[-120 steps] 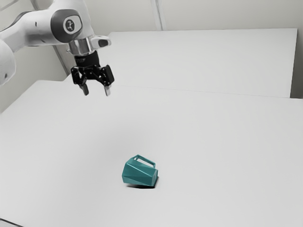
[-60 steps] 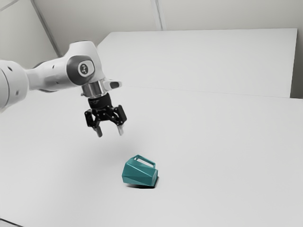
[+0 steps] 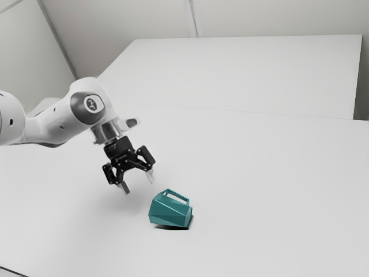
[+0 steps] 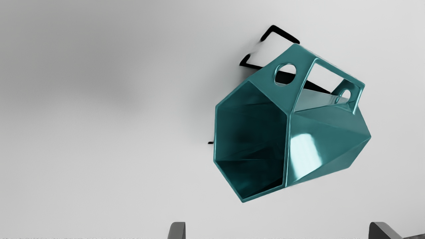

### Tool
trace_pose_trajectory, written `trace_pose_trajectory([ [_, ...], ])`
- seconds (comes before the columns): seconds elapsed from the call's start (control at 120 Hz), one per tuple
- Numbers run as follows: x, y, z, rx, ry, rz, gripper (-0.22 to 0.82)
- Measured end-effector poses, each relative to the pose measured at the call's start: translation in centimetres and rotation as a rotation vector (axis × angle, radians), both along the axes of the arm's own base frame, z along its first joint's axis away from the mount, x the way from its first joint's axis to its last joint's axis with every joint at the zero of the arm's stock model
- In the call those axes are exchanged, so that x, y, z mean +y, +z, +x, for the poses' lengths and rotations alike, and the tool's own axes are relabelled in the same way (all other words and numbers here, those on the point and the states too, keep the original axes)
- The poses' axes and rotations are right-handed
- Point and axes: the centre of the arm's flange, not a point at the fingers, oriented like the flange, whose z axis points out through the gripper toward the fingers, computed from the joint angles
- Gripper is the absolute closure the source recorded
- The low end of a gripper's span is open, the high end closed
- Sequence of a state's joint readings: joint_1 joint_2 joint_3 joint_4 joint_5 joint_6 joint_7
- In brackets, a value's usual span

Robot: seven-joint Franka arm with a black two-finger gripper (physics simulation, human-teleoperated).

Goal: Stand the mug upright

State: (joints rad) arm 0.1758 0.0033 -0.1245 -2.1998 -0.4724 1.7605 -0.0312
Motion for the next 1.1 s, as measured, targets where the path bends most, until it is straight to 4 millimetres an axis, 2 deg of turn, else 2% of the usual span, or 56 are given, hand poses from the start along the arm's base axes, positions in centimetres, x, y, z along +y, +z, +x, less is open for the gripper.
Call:
trace_pose_trajectory([
  [0.192,0.3,-0.5,-0.4,-0.027,0.026,-0.081,0.0],
  [0.467,0.7,-3.8,-2.3,-0.056,0.022,-0.216,0.0],
  [0.7,1.2,-3.8,-1.8,-0.176,0.003,-0.335,0.0],
  [0.892,1.4,-5.3,-1.6,-0.243,-0.023,-0.401,0.0],
  [1.1,0.2,-6.6,-2.1,-0.294,-0.075,-0.45,0.0],
])
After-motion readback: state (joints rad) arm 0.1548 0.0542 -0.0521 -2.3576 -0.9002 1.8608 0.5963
